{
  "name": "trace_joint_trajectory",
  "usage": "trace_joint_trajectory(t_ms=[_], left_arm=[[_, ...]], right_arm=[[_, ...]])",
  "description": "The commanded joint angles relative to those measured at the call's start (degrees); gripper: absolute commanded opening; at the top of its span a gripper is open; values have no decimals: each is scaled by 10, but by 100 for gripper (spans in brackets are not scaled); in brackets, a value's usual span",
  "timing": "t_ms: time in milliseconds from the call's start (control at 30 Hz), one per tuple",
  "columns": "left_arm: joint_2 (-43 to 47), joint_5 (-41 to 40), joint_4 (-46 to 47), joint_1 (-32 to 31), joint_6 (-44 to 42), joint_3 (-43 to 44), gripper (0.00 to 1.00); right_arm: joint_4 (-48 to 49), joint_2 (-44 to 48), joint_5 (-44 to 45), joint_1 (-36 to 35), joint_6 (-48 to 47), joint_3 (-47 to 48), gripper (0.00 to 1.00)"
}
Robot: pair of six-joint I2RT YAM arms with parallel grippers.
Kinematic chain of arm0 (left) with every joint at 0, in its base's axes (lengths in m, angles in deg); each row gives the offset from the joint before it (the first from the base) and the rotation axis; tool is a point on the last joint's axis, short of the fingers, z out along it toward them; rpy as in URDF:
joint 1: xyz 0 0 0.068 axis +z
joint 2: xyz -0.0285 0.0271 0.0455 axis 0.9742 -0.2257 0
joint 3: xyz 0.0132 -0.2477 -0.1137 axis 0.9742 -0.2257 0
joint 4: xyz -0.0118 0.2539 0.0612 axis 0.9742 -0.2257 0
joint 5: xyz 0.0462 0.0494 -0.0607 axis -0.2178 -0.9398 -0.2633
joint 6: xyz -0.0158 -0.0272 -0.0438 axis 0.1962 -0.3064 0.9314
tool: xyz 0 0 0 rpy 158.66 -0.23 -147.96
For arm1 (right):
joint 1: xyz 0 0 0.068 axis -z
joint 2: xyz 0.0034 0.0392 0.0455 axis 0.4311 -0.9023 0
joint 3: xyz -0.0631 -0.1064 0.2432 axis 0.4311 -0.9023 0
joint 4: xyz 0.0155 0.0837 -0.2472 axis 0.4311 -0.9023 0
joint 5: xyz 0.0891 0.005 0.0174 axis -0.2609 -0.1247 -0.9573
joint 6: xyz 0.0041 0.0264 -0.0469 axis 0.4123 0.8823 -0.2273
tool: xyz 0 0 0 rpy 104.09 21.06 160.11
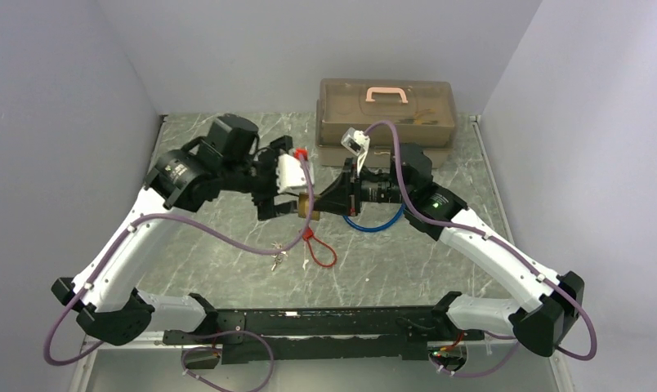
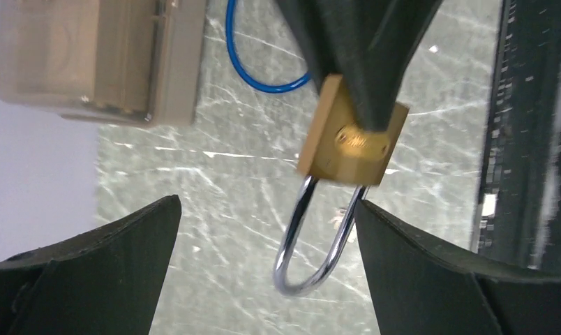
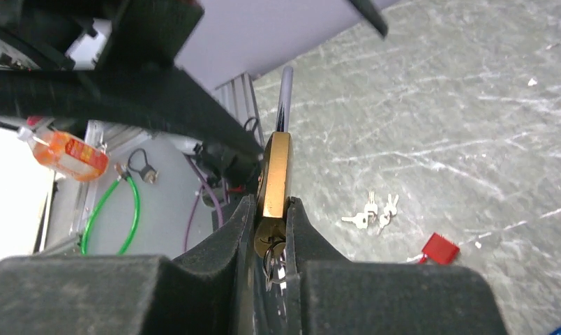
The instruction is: Unlock with the key
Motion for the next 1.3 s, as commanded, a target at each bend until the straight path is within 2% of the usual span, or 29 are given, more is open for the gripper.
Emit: trace_joint_trajectory(t_ms=[0, 300, 400, 533, 600, 733, 900, 1067, 1100, 1200, 1267], left_arm=[[-5, 171, -89, 59, 41, 29, 99], [-61, 294, -172, 69, -13, 22, 99], [-71, 311, -144, 84, 1, 6, 99], [-98, 368, -140, 107, 9, 22, 92], [-117, 400, -163, 107, 0, 35, 84], [-141, 441, -206, 107, -27, 51, 61], [-130, 453, -218, 106, -49, 25, 48], [-106, 440, -208, 106, -56, 5, 3], [-103, 434, -206, 106, -53, 4, 0], [-93, 422, -200, 106, -45, -3, 0], [-85, 414, -183, 106, -23, -7, 0]], right_arm=[[-47, 27, -4, -5, -61, 31, 0], [-71, 21, -8, -8, -96, 57, 0], [-89, 20, 1, -19, -116, 70, 0], [-97, 15, 11, -30, -134, 82, 0], [-96, 11, 17, -36, -140, 86, 0], [-97, 2, 30, -48, -150, 99, 0], [-99, -8, 39, -58, -161, 112, 0], [-105, -8, 48, -63, -167, 114, 0], [-105, -6, 50, -63, -168, 114, 0], [-103, 1, 59, -63, -163, 115, 10], [-107, 7, 71, -62, -164, 121, 32]])
